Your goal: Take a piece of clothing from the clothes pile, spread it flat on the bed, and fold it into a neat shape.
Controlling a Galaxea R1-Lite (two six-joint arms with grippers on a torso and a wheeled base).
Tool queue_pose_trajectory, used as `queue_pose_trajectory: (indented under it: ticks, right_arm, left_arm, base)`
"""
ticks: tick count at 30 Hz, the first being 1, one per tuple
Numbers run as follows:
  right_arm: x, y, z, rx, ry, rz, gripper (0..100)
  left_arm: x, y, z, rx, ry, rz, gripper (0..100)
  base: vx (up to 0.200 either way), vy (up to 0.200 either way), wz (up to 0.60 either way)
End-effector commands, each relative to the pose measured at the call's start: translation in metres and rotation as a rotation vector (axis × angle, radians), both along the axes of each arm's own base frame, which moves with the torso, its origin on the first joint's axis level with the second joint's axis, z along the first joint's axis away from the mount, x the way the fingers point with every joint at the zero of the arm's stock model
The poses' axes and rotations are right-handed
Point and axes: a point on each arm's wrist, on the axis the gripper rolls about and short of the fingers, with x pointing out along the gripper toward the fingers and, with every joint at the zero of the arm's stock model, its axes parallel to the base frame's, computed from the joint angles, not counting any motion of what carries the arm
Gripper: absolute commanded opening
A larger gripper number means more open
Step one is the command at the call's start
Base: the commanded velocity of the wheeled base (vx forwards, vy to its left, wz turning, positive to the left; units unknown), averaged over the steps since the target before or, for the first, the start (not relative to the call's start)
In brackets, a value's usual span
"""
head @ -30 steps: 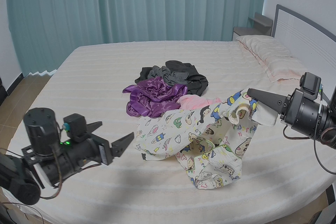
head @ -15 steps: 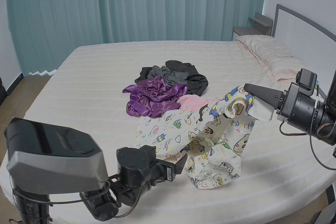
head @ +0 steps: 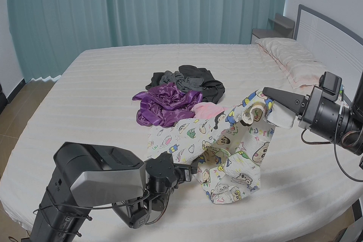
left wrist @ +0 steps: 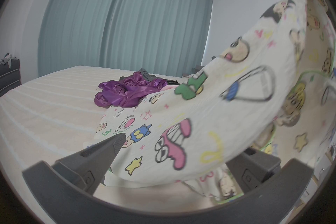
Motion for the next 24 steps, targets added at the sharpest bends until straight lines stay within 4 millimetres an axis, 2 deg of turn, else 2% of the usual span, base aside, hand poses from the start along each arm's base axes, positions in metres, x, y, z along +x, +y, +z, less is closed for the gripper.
queue_pose_trajectory:
  ticks: [1, 6, 9, 14, 15, 21, 24]
  right_arm:
    - [-0.001, -0.001, 0.007, 0.015, -0.022, -0.006, 0]
    - [-0.001, -0.002, 0.011, 0.022, -0.036, -0.009, 0]
    - [0.0, -0.008, 0.025, 0.053, -0.09, -0.038, 0]
    - [-0.001, -0.011, 0.019, 0.067, -0.049, -0.047, 0]
    - [-0.001, -0.011, 0.019, 0.067, -0.049, -0.047, 0]
    - [0.007, -0.018, 0.01, 0.054, -0.01, -0.088, 0]
    - [0.012, -0.022, 0.003, 0.041, 0.011, -0.115, 0]
  left_arm:
    - [0.026, 0.006, -0.028, 0.014, 0.004, 0.051, 100]
    - [0.029, 0.01, -0.039, 0.05, 0.046, 0.067, 100]
    - [0.033, 0.01, -0.039, 0.042, 0.038, 0.073, 100]
    - [0.044, 0.014, -0.034, 0.025, 0.008, 0.117, 100]
    - [0.044, 0.014, -0.034, 0.025, 0.008, 0.117, 0]
    - [0.035, 0.021, -0.029, 0.023, 0.018, 0.123, 0]
    - [0.024, 0.03, -0.019, 0.02, 0.013, 0.125, 0]
  base:
    - [0.0, 0.0, 0.0]
    - [0.0, 0.0, 0.0]
    - [0.0, 0.0, 0.0]
    - [0.0, 0.0, 0.0]
    - [0.0, 0.0, 0.0]
    - [0.0, 0.0, 0.0]
    - [0.0, 0.0, 0.0]
